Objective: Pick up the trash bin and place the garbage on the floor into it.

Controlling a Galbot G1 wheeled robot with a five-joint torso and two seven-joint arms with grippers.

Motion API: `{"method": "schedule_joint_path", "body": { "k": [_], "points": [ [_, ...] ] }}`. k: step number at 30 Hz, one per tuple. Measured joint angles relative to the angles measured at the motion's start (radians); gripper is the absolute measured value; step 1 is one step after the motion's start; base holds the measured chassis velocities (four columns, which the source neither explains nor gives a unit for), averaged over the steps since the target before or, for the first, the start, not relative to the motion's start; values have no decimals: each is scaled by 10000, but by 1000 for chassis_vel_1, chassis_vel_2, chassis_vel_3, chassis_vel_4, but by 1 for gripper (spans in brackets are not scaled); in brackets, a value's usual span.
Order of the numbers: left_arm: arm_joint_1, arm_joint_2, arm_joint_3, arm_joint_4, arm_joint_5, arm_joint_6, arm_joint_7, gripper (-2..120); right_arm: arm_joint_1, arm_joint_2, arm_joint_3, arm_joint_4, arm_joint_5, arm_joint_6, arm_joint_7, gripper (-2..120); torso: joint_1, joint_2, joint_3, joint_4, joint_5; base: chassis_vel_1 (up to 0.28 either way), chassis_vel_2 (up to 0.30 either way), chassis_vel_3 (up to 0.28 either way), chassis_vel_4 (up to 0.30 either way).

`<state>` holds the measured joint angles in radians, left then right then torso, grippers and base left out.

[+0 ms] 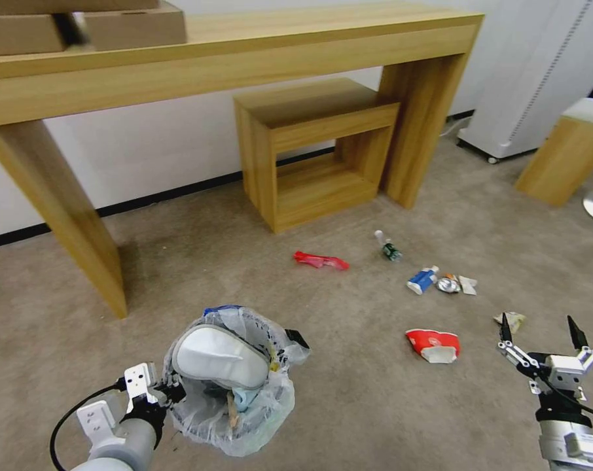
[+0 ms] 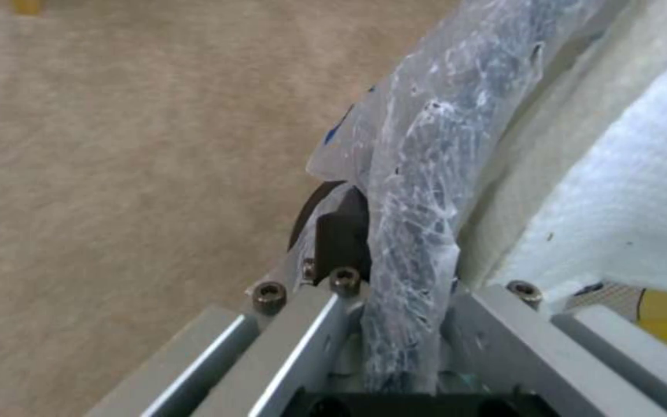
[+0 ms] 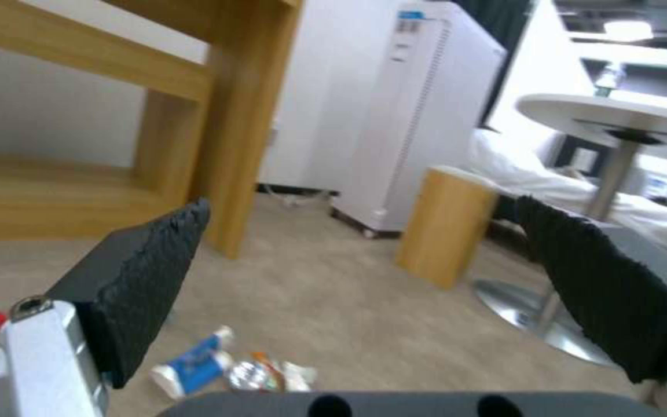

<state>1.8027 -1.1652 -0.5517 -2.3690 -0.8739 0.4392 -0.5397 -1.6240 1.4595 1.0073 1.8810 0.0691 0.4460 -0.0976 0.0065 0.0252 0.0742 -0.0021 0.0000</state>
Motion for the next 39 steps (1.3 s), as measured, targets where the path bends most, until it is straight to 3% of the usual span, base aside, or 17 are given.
{"method": "schedule_joint_path", "body": {
  "k": [5,14,30,39],
  "points": [
    [18,-19,82,1,50,-58,-5,0,75,86,-85,-103,-240,26,614,100,0,0,0,-4,0,-90,-84,-74,-89],
    [232,-23,39,-151,122,-91,-24,0,441,262,-312,-591,-1061,1003,1473,100,-1,0,-1,1,0,-8,-6,-6,-5],
    [453,-263,296,-230,667,-122,121,0,562,531,-558,-1005,-1001,1362,1075,100,-1,0,-1,0,0,0,0,0,0],
    [481,-385,428,-168,899,-125,185,0,636,513,-674,-1075,-1052,1389,1046,100,-1,0,-1,0,1,-122,107,104,-121]
  ]
}}
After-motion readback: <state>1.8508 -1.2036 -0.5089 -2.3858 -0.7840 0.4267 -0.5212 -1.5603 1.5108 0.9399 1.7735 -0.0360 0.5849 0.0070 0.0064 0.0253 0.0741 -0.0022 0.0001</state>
